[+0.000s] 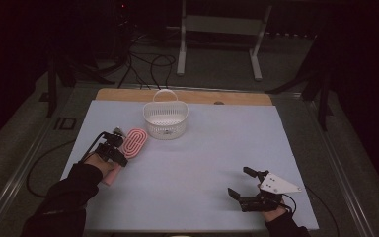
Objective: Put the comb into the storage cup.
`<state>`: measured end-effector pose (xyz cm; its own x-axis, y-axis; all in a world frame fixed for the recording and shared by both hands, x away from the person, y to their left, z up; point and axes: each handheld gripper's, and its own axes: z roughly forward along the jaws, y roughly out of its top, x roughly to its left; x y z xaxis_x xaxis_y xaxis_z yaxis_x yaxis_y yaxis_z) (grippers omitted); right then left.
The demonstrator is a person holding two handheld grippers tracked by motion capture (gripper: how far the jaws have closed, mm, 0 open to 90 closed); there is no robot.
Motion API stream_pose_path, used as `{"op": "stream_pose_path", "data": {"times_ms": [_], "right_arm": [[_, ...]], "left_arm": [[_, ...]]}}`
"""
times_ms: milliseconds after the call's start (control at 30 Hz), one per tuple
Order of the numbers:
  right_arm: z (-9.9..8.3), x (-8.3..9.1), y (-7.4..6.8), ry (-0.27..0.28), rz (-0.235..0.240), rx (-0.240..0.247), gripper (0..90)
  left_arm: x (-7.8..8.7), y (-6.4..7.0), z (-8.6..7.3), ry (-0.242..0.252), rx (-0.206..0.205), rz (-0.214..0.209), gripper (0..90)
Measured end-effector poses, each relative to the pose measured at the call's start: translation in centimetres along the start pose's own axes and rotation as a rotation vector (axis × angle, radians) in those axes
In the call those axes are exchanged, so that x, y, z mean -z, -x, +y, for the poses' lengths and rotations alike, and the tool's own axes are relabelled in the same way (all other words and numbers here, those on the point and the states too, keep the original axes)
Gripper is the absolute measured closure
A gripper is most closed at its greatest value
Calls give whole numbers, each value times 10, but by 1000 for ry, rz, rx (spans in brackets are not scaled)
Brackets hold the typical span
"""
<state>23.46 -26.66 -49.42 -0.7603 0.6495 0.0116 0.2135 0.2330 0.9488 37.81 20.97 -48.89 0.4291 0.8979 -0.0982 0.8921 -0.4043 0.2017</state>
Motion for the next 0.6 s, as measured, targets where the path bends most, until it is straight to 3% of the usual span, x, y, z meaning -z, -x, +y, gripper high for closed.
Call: {"op": "stream_pose_path", "data": {"times_ms": [333, 600], "right_arm": [[0, 1, 1, 9, -9, -5, 91], [0, 1, 1, 6, -10, -8, 91]], "left_arm": [[4, -2, -7, 41, -13, -16, 717], [23, -5, -17, 140, -7, -28, 718]]}}
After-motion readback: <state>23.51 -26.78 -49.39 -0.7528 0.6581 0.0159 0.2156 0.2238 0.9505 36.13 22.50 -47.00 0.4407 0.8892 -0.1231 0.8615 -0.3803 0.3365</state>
